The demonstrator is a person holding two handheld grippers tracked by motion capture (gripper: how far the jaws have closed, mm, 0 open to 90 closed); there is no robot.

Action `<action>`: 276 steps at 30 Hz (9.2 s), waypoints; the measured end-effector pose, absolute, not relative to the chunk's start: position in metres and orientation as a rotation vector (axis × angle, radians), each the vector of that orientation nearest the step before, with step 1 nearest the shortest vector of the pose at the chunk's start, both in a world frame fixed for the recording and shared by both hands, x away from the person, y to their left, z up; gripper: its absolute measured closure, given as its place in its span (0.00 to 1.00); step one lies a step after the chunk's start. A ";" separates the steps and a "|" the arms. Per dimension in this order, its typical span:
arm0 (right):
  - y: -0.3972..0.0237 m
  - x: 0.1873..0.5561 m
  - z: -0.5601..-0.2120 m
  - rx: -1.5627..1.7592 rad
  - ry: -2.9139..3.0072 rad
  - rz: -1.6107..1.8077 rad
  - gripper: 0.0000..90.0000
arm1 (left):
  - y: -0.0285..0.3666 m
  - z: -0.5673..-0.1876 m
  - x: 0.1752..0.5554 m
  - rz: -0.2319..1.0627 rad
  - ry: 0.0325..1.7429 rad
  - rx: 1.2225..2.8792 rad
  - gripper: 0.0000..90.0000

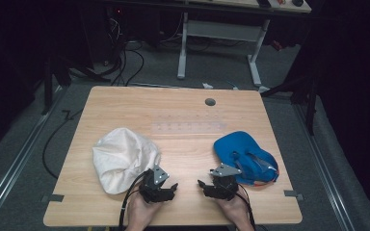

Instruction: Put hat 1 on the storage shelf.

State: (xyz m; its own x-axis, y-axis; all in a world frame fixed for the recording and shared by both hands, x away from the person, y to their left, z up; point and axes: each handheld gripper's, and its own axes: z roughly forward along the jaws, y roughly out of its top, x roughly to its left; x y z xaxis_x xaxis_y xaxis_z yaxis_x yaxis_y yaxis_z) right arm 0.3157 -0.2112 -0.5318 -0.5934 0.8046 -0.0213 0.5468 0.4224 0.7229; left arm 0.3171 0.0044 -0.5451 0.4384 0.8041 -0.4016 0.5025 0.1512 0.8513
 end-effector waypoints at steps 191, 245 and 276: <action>-0.211 0.316 -0.532 1.160 2.313 0.974 0.37 | 0.052 -0.405 0.490 0.377 1.307 1.678 0.91; -0.210 0.315 -0.532 1.157 2.320 0.973 0.37 | 0.024 -0.415 0.511 0.315 1.417 1.887 0.93; -0.210 0.315 -0.532 1.148 2.324 0.974 0.37 | 0.028 -0.431 0.519 0.281 1.439 1.879 0.76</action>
